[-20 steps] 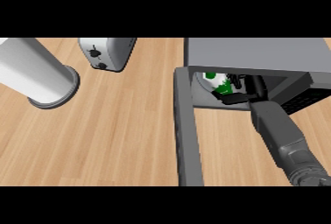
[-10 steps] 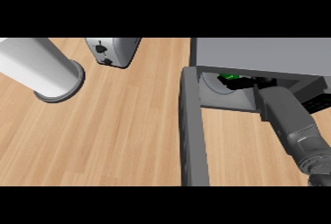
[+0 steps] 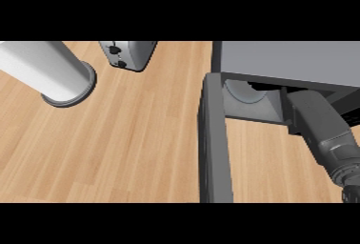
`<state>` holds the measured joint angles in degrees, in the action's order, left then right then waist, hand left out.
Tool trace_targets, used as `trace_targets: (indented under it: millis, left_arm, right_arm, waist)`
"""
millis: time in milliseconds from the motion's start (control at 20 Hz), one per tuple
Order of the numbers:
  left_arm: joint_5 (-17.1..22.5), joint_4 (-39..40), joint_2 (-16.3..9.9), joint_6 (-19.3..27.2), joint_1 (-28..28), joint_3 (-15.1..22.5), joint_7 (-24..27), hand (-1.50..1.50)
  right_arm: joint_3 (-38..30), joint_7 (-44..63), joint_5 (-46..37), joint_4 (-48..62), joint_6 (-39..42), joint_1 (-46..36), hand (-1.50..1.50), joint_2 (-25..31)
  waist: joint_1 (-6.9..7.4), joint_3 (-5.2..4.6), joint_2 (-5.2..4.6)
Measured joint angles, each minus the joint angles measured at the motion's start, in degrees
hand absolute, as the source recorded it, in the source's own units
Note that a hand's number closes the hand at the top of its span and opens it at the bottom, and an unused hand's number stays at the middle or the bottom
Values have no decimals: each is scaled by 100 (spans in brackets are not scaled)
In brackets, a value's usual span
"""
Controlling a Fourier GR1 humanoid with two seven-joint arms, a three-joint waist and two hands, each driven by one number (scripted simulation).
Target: Pick up the milk, place it into the microwave and close the microwave
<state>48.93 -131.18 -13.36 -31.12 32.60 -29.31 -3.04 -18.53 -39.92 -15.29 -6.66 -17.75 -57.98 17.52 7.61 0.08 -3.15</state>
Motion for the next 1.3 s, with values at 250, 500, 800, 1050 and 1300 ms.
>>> trace_targets:
  millis: [250,500,800,1050,1300]
  left_arm:
    - [15,0,-73,45,-128,6,-35,-150]
    - [36,48,-146,42,-224,13,-64,-150]
    - [38,117,-231,60,-343,-8,-87,-150]
    - [-40,156,-300,77,-437,-64,-90,-150]
    - [-166,225,-351,74,-529,-70,-101,-150]
  right_arm:
    - [-114,-11,116,82,-215,-8,150,50]
    - [-218,-58,251,193,-343,-26,150,106]
    - [-152,-12,188,179,-333,-184,150,323]
    - [-156,27,200,140,-300,-174,150,392]
    - [-171,25,223,90,-324,-160,150,425]
  waist:
    - [57,-27,-6]
    - [117,-48,-4]
    - [260,17,-155]
    - [323,55,-199]
    - [360,68,-236]
